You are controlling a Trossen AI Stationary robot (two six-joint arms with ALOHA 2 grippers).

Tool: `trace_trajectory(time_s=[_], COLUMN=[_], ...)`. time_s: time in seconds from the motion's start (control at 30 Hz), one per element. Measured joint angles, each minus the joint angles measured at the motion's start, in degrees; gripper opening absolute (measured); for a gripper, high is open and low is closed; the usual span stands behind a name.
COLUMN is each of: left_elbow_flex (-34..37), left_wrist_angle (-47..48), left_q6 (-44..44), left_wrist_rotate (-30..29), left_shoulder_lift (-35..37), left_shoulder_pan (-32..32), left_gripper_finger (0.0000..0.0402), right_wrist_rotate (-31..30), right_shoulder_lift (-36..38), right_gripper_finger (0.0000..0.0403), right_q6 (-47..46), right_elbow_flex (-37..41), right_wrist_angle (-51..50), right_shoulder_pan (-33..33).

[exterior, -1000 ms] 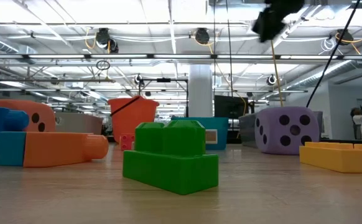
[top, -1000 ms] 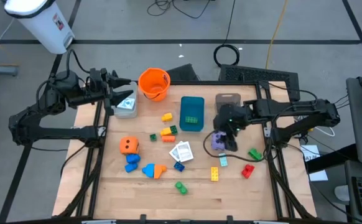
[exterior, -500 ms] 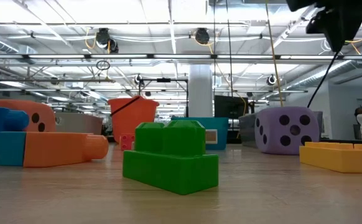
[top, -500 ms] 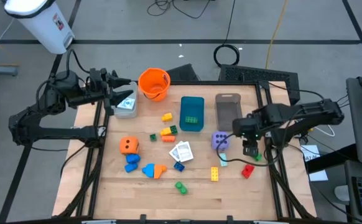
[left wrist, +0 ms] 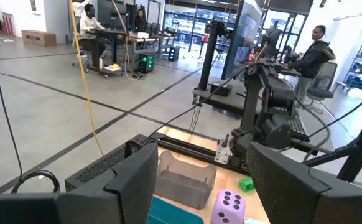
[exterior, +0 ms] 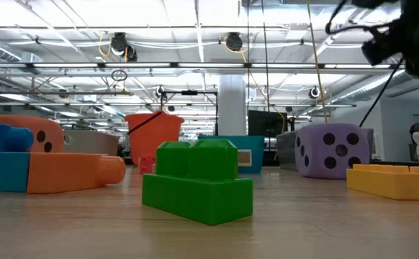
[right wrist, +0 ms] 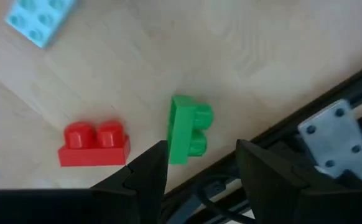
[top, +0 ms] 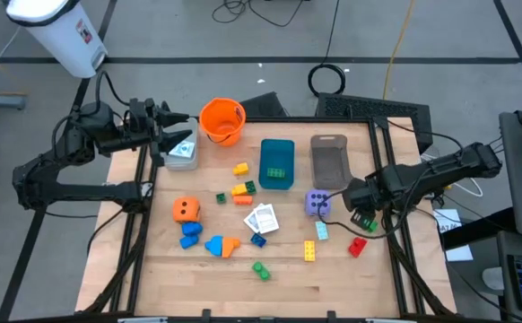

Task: Pick & Place Toys
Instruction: Put the green game piece into the blue bin

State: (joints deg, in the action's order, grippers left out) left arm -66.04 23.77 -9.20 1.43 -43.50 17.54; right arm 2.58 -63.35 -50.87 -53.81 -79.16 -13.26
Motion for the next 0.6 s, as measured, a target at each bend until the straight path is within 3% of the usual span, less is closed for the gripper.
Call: trace_trajectory(time_s=[0.6], left_elbow_flex=[0.0], left_wrist_angle=[0.0], left_q6=[0.0], left_wrist_rotate=[0.0], left_shoulder_lift=[0.0], left_shoulder_pan=[0.0], left_gripper_finger=[0.0251], right_wrist_rotate=[2.2], right_shoulder_lift=[0.0], right_gripper_finger=[0.0180], right_q6=[-0.1], right_elbow_flex=[12.2], right_wrist_angle=[11.8], right_shoulder_pan=[0.0])
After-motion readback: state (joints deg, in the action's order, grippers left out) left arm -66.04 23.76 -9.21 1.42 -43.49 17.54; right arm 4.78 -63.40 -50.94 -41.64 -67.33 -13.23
